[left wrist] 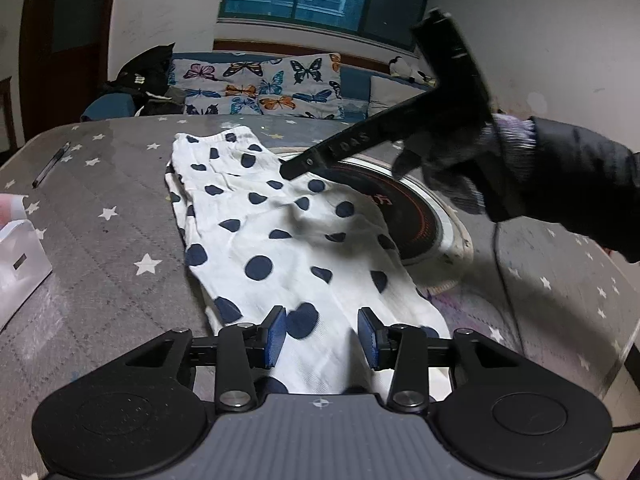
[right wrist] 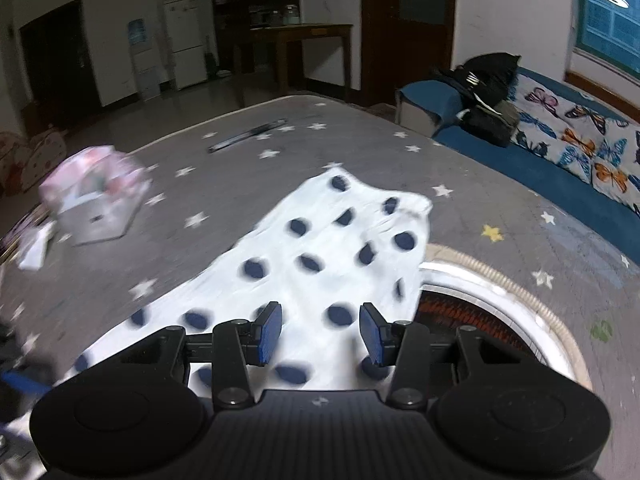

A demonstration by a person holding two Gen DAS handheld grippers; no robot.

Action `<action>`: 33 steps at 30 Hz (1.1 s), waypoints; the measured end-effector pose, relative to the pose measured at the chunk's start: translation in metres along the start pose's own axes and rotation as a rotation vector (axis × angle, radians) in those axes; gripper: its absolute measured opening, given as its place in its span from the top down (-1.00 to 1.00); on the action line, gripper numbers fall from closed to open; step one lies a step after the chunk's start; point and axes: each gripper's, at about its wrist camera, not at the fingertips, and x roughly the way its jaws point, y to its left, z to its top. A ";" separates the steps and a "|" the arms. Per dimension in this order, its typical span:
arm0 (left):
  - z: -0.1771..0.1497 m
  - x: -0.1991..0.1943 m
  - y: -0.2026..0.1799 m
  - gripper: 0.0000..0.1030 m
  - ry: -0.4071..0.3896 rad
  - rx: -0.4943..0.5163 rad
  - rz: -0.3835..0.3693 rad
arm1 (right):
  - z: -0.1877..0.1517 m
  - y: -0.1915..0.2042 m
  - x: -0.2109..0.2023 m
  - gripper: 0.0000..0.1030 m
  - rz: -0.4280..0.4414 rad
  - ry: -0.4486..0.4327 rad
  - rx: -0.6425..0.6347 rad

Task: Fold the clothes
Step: 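Move the right tool to the folded trousers edge and close on it, then lift the gripped edge with the right tool and fold it over the trousers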

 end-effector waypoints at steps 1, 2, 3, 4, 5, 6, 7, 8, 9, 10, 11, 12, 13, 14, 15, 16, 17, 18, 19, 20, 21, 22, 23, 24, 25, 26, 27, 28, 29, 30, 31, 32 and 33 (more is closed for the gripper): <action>0.001 0.001 0.002 0.17 -0.001 -0.008 -0.002 | 0.004 -0.006 0.006 0.16 -0.004 0.001 0.008; 0.003 0.002 0.005 0.17 -0.002 -0.015 -0.003 | 0.010 -0.014 0.016 0.16 -0.011 0.003 0.019; 0.004 0.003 0.007 0.17 -0.004 -0.021 -0.003 | 0.014 -0.018 0.021 0.16 -0.015 0.004 0.022; 0.006 0.003 0.010 0.17 -0.006 -0.026 -0.003 | 0.019 -0.025 0.029 0.16 -0.020 0.004 0.027; 0.007 0.004 0.012 0.17 -0.008 -0.032 -0.003 | 0.024 -0.031 0.037 0.16 -0.024 0.003 0.032; 0.008 0.004 0.014 0.17 -0.009 -0.038 -0.002 | 0.028 -0.036 0.044 0.16 -0.028 0.005 0.040; 0.008 0.006 0.017 0.17 -0.006 -0.048 -0.001 | 0.032 -0.041 0.051 0.16 -0.030 0.007 0.050; 0.008 0.007 0.019 0.17 -0.003 -0.057 0.001 | 0.035 -0.047 0.057 0.16 -0.032 0.009 0.060; 0.008 0.008 0.021 0.17 0.000 -0.064 0.003 | 0.037 -0.050 0.062 0.16 -0.034 0.012 0.064; 0.008 0.009 0.022 0.17 0.002 -0.071 0.005 | 0.039 -0.054 0.068 0.16 -0.035 0.014 0.068; 0.008 0.009 0.023 0.17 0.004 -0.075 0.005 | 0.042 -0.058 0.073 0.16 -0.037 0.016 0.073; 0.008 0.010 0.024 0.17 0.005 -0.080 0.005 | 0.043 -0.061 0.077 0.16 -0.038 0.016 0.080; 0.007 0.010 0.025 0.17 0.007 -0.084 0.005 | 0.044 -0.065 0.082 0.16 -0.039 0.017 0.088; 0.007 0.010 0.026 0.17 0.008 -0.089 0.005 | 0.046 -0.068 0.086 0.15 -0.030 0.015 0.095; 0.007 0.010 0.027 0.17 0.009 -0.093 0.004 | 0.047 -0.071 0.088 0.14 -0.030 0.011 0.101; 0.007 0.011 0.028 0.17 0.010 -0.096 0.004 | 0.047 -0.073 0.091 0.08 -0.028 0.009 0.107; 0.008 0.011 0.029 0.17 0.010 -0.098 0.004 | 0.047 -0.075 0.093 0.04 -0.022 0.004 0.114; 0.008 0.012 0.030 0.16 0.010 -0.100 0.003 | 0.048 -0.077 0.096 0.04 -0.017 -0.001 0.121; 0.008 0.012 0.030 0.15 0.010 -0.102 0.002 | 0.048 -0.079 0.098 0.04 -0.012 -0.005 0.127; 0.008 0.013 0.031 0.15 0.012 -0.104 0.003 | 0.048 -0.080 0.100 0.04 -0.006 -0.011 0.134; 0.008 0.014 0.031 0.14 0.013 -0.105 0.004 | 0.048 -0.081 0.101 0.04 0.003 -0.019 0.137; 0.008 0.014 0.031 0.14 0.014 -0.107 0.004 | 0.048 -0.081 0.102 0.04 0.011 -0.027 0.138; 0.008 0.015 0.032 0.14 0.015 -0.109 0.006 | 0.048 -0.080 0.102 0.14 0.012 -0.032 0.133; 0.008 0.015 0.033 0.14 0.017 -0.111 0.008 | 0.048 -0.079 0.103 0.24 0.017 -0.034 0.129; 0.009 0.016 0.034 0.14 0.018 -0.113 0.009 | 0.048 -0.078 0.103 0.44 0.023 -0.034 0.129; 0.009 0.016 0.034 0.14 0.019 -0.115 0.011 | 0.048 -0.078 0.102 0.72 0.026 -0.032 0.140; 0.009 0.016 0.035 0.14 0.020 -0.116 0.013 | 0.048 -0.077 0.101 0.75 0.030 -0.031 0.150; 0.009 0.016 0.035 0.14 0.019 -0.116 0.016 | 0.048 -0.078 0.099 0.79 0.037 -0.037 0.159; 0.010 0.016 0.034 0.14 0.018 -0.115 0.019 | 0.048 -0.078 0.096 0.82 0.043 -0.043 0.167; 0.010 0.015 0.034 0.14 0.016 -0.116 0.022 | 0.048 -0.077 0.093 0.83 0.047 -0.050 0.167; 0.011 0.015 0.034 0.14 0.014 -0.117 0.025 | 0.049 -0.075 0.087 0.85 0.054 -0.059 0.172; 0.012 0.016 0.034 0.14 0.011 -0.119 0.027 | 0.049 -0.074 0.082 0.85 0.062 -0.069 0.175; 0.013 0.016 0.033 0.14 0.009 -0.119 0.030 | 0.050 -0.072 0.075 0.86 0.071 -0.081 0.177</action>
